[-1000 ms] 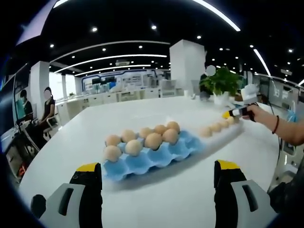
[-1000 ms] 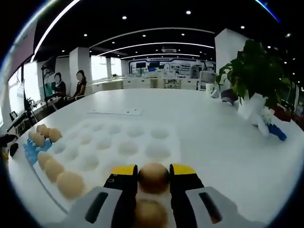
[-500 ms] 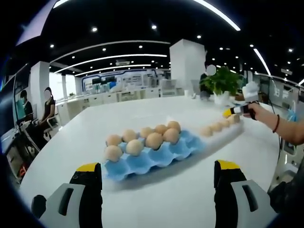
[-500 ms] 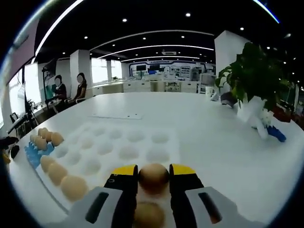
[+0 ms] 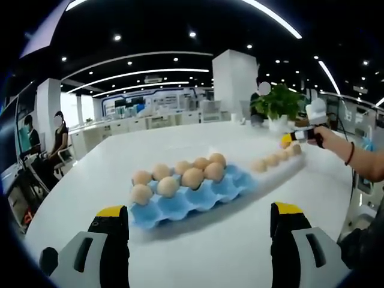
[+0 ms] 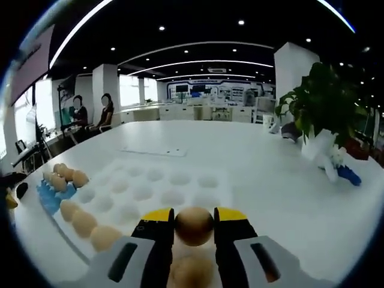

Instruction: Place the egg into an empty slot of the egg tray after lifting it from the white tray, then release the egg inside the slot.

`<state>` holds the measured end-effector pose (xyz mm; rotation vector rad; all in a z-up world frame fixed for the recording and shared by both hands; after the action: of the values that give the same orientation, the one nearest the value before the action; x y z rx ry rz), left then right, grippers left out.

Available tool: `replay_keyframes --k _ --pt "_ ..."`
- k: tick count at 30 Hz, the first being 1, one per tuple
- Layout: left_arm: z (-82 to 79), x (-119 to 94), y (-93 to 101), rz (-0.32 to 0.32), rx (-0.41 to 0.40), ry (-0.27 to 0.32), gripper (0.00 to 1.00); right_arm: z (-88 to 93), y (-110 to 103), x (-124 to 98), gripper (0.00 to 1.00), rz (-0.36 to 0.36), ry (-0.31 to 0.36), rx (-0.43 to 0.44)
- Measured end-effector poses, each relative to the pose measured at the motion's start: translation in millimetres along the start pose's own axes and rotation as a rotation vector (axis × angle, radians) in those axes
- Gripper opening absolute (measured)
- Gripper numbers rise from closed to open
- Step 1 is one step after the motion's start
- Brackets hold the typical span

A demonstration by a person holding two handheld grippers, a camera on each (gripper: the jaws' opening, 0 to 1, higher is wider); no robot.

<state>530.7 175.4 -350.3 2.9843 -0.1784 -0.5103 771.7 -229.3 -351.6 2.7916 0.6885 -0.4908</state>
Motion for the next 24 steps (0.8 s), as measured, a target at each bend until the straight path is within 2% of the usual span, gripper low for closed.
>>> replay_keyframes --k 3,24 --pt "-0.1 0.0 -0.1 0.002 0.002 0.0 1.0 -2.7 -11.1 -3.5 0.27 -0.018 0.006 -0.007" --pt "-0.1 -4.6 -3.7 -0.001 -0.002 0.008 1.0 -18.1 -43.3 4.8 0.27 -0.12 0.018 -0.033"
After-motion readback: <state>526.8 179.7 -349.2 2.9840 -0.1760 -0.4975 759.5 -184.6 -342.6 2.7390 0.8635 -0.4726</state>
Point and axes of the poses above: the point that each gripper's makers call its tool centre point, and the gripper's own axes: x roughly forward along the fingers, y roughly to its right, z roughly out of its underside, the point moved 10 cm from there along -x, roughly backward along the fingers, and after that the axes turned 9 degrees about -x, right-handed, at the moved point
